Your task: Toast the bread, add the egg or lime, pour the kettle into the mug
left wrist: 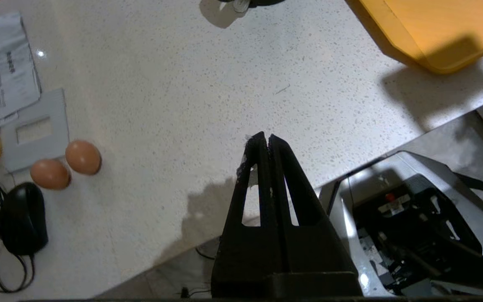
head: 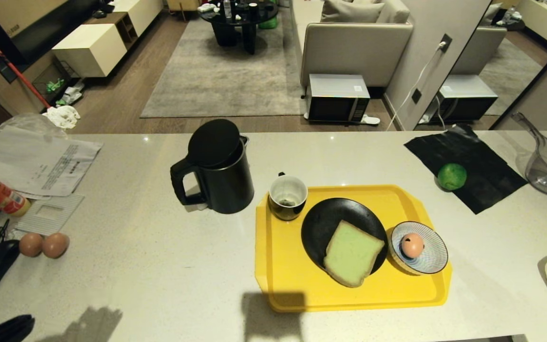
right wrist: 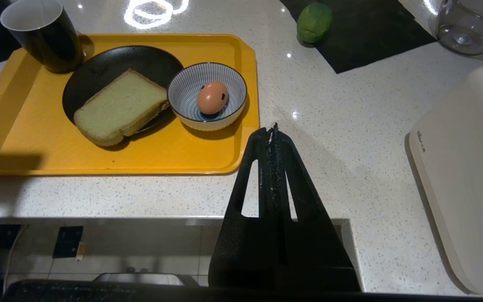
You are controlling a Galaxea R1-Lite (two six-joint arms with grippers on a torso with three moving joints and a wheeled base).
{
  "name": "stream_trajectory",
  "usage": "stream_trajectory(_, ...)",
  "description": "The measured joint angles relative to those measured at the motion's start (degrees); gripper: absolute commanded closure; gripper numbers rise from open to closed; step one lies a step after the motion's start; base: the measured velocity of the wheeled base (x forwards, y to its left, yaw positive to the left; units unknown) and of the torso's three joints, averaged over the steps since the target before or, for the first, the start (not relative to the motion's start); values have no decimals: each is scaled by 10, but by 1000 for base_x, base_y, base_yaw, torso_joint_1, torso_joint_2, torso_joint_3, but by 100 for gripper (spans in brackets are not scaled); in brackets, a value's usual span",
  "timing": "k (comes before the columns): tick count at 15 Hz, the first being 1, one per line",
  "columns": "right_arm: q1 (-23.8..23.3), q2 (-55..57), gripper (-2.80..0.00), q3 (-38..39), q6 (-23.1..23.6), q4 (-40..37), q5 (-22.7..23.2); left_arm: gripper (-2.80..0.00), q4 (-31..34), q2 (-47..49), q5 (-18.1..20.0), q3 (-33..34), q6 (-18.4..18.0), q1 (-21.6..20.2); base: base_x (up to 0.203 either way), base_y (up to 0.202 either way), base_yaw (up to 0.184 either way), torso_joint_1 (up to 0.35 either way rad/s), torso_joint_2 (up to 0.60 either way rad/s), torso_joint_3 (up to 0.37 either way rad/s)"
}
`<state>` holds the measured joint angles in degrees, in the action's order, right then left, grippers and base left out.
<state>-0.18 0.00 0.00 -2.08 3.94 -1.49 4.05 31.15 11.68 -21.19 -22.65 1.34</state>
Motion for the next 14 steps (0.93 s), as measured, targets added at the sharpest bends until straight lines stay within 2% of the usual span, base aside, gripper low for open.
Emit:
stream_trajectory(2, 0, 0, 0, 0, 0, 0, 0, 0, -28, -55, 4, 52, 5, -8, 0, 0, 0, 0, 0, 0)
stream_trajectory(4, 0, 0, 0, 0, 0, 0, 0, 0, -85, -93, -14, 110, 9, -7, 0, 0, 0, 0, 0, 0)
stream_trajectory(8, 0, 0, 0, 0, 0, 0, 0, 0, -194, -152, -121, 198, 17, 3, 0, 0, 0, 0, 0, 0)
stream_trajectory(10, 0, 0, 0, 0, 0, 0, 0, 0, -187, -173, -132, 207, 24, 2, 0, 0, 0, 0, 0, 0)
stream_trajectory(14, 0, 0, 0, 0, 0, 0, 0, 0, -100, -238, -130, 211, 44, -9, 0, 0, 0, 0, 0, 0)
